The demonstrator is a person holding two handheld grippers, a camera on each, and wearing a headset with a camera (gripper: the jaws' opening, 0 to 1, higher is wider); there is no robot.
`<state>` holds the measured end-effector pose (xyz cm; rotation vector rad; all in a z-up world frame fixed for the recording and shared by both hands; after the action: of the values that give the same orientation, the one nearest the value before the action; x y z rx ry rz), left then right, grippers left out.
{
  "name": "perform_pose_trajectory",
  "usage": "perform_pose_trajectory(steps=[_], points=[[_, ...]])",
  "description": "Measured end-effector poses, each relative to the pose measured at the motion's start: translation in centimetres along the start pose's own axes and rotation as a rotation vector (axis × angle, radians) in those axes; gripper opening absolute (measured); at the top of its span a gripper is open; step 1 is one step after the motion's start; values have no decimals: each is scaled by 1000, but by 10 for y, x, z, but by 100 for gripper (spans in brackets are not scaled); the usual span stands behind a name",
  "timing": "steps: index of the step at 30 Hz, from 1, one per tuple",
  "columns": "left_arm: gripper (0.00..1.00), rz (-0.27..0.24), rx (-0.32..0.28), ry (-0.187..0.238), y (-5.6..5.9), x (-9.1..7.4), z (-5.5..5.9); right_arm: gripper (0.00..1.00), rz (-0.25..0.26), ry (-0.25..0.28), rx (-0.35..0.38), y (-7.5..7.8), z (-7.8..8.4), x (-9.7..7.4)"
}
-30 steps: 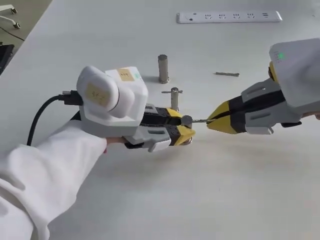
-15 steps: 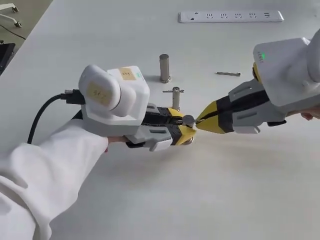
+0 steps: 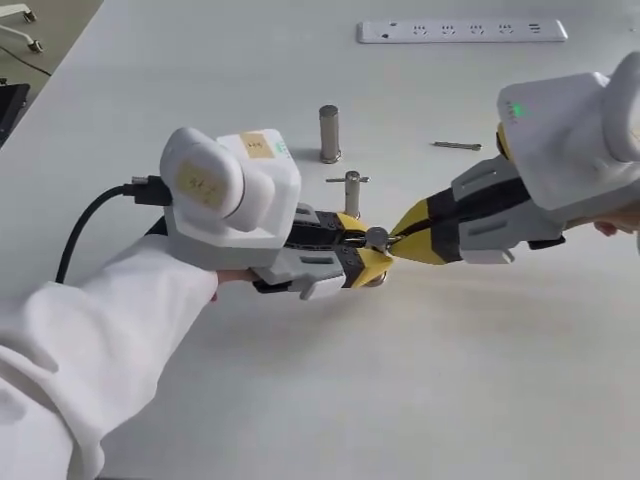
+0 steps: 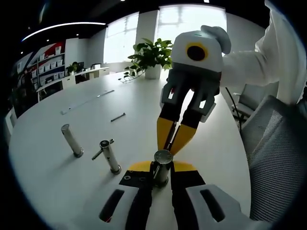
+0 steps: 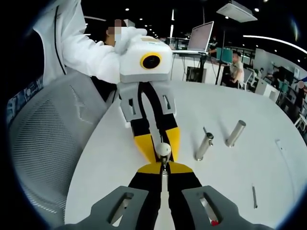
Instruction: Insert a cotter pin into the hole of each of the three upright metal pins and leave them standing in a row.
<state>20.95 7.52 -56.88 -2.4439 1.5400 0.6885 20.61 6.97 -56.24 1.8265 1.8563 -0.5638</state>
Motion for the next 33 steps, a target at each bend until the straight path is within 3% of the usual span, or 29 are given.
perform_pose_trajectory(steps=[3,7,18,33], points=[[12,0,-1,-2,0,0,0,0,12,-2,-1,1,0,0],[12,0,-1,-1,0,0,0,8,7,-13,17,-1,3,-4],[12,-5,-5,-9,1,1,3,0,32,17,61,2,1,-19],[13,-12,-30,-22,0,2,6,0,29,14,65,5,-1,-15]])
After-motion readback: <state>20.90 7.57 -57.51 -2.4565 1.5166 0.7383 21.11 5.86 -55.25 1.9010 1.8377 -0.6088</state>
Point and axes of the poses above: the centre of the closed fingertips' face, and the gripper's own axes: x roughly forward along the fingers, y roughly to its right, z roughly out of its underside, the point moved 1 cm from there along -x, roughly backward along the fingers, and after that the axes turned 2 degrees about y, right-handed, at the moved point
